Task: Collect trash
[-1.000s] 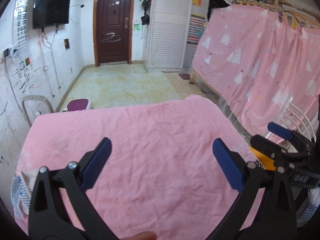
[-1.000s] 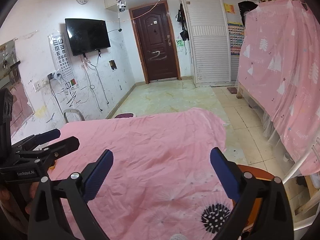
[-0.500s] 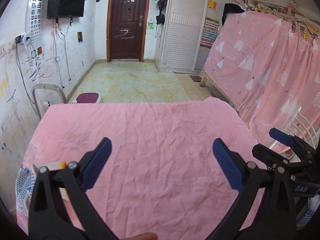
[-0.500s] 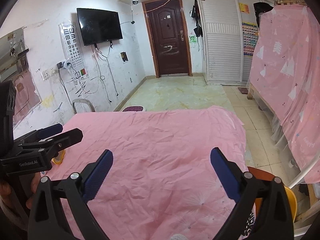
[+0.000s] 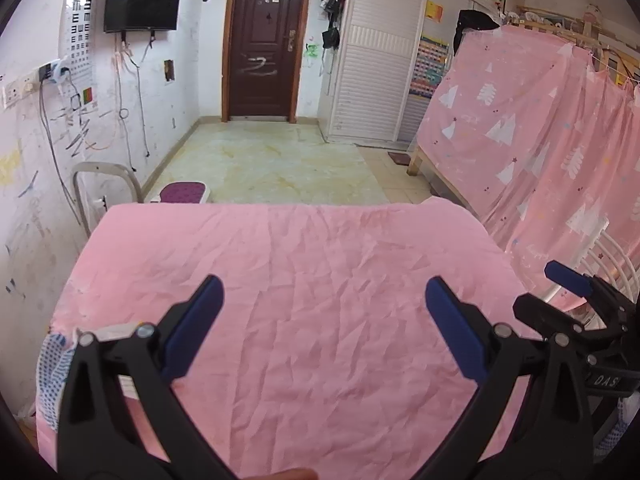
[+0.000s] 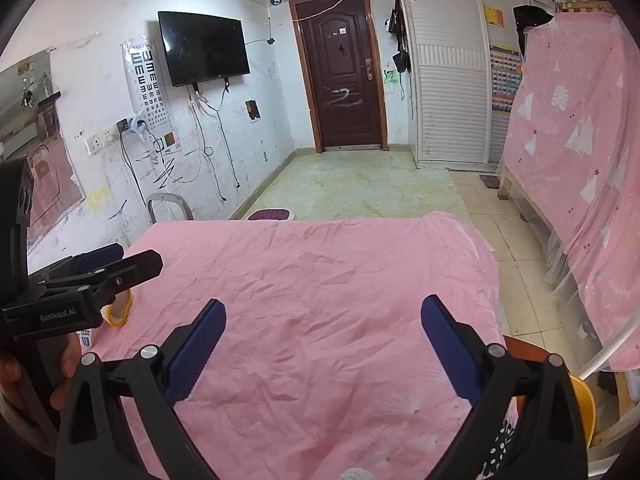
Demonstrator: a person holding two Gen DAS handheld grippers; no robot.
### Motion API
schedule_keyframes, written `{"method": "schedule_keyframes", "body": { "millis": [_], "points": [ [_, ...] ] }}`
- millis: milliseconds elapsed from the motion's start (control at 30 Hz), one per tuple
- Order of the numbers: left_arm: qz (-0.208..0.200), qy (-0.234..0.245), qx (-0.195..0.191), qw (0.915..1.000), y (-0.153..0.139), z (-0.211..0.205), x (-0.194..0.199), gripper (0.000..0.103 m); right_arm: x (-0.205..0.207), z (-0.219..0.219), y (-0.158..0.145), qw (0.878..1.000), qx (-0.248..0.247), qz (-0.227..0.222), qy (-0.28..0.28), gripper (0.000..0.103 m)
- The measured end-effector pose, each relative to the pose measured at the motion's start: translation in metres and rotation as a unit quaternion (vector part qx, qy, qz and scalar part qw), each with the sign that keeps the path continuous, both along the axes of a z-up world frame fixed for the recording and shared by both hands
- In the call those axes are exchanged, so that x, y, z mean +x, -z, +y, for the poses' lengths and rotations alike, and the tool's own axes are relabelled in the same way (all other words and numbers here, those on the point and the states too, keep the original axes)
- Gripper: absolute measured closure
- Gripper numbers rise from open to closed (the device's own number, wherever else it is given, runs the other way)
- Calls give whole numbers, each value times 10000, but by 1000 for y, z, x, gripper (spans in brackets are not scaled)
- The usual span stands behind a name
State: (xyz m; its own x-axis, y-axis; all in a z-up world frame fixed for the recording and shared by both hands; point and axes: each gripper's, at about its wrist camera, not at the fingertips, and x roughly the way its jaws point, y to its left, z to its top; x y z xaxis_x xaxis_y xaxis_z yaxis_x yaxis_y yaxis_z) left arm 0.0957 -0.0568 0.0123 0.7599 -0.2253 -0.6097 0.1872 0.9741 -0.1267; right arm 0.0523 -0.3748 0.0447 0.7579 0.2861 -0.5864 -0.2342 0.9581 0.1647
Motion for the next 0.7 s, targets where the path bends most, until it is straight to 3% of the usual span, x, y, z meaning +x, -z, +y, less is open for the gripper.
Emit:
{"method": "schedule_keyframes", "body": {
  "millis": [700],
  "points": [
    [37, -34, -48, 10000, 0, 6, 2, 6, 3, 4, -1, 10000, -2, 26, -25, 14]
  ]
}}
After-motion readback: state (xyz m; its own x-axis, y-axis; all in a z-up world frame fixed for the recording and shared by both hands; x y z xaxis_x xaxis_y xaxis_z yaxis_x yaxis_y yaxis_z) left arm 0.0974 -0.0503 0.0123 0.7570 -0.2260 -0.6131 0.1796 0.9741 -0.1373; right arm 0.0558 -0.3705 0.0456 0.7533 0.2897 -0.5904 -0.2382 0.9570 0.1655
